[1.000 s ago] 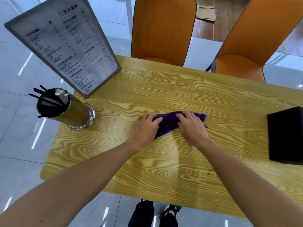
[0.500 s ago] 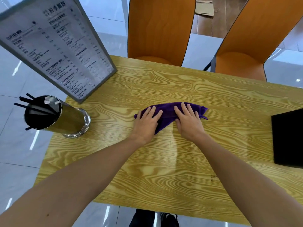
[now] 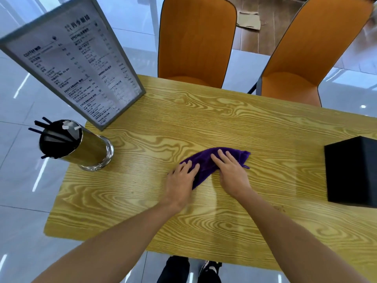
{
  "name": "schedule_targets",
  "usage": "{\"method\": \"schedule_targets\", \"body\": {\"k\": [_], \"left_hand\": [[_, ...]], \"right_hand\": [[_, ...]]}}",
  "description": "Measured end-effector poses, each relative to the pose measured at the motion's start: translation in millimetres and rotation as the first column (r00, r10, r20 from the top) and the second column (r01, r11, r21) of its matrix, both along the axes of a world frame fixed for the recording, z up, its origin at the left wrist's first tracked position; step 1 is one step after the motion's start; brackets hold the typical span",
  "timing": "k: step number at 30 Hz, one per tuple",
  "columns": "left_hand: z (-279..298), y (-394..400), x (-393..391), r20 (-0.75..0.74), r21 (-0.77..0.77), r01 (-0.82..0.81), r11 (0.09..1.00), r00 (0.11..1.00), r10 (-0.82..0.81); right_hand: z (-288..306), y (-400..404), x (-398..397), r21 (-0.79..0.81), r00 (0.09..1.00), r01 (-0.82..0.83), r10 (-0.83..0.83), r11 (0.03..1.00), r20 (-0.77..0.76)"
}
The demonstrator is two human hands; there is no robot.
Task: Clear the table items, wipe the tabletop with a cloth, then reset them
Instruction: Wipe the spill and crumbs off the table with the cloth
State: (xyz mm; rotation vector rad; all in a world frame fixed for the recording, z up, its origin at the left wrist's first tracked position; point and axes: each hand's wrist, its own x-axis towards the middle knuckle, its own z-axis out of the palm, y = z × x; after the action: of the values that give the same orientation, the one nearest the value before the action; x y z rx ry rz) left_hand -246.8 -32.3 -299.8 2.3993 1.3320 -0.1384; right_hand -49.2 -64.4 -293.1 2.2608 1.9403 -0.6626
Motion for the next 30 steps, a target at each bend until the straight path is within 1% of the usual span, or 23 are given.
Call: {"method": "schedule_targets", "body": {"k": [5,9,12,14,16,19,21,24,26,30], "left_hand": [[4.5,-60.5,-17.0,-0.051,-0.084,-0.002,0.996,0.999,-0.003],[13.5,-104.6,-26.0,-0.062,-0.141,0.009,0.99,0.998,-0.018],[14.4,-131.4,-27.9,-0.107,-0.19,-0.001,0.982,0.994,-0.019],[13.1,-142.7,-23.5,-0.133,-0.176,-0.032,0.984,0.991,0.008],[10.9,-143.5,-15.6,-0.135,-0.114,-0.039,0.993,0.991,0.023],[6.3,-131.3,-0.1,-0.126,-0.005,-0.045,0.999,0.991,0.044],[4.8,-113.7,12.9,-0.134,0.031,-0.062,0.998,0.989,0.066],[0.0,-77.3,33.0,-0.142,-0.007,-0.083,0.997,0.987,0.081],[0.0,-47.0,45.3,-0.114,0.007,-0.098,0.995,0.989,0.098],[-3.2,10.9,70.6,-0.034,-0.057,-0.092,0.994,0.995,0.09]], "right_hand": [[7.9,-44.8,-16.9,-0.024,0.999,-0.036,0.036,0.999,0.006],[14.7,-76.8,-26.9,-0.07,0.995,-0.094,0.095,0.993,0.018],[14.6,-95.9,-29.8,-0.117,0.987,-0.153,0.157,0.981,0.025],[12.4,-98.8,-24.7,-0.118,0.976,-0.207,0.212,0.971,0.039],[8.8,-92.6,-14.7,-0.088,0.96,-0.265,0.272,0.96,0.068],[2.9,-74.3,2.5,-0.054,0.949,-0.304,0.308,0.951,0.074],[0.6,-55.8,14.0,-0.03,0.95,-0.302,0.304,0.953,0.078],[-0.3,-21.9,31.5,-0.024,0.948,-0.301,0.302,0.953,0.099],[0.0,1.9,45.0,-0.025,0.955,-0.274,0.276,0.961,0.11],[0.0,33.2,78.6,-0.035,0.972,-0.202,0.205,0.979,0.112]]}}
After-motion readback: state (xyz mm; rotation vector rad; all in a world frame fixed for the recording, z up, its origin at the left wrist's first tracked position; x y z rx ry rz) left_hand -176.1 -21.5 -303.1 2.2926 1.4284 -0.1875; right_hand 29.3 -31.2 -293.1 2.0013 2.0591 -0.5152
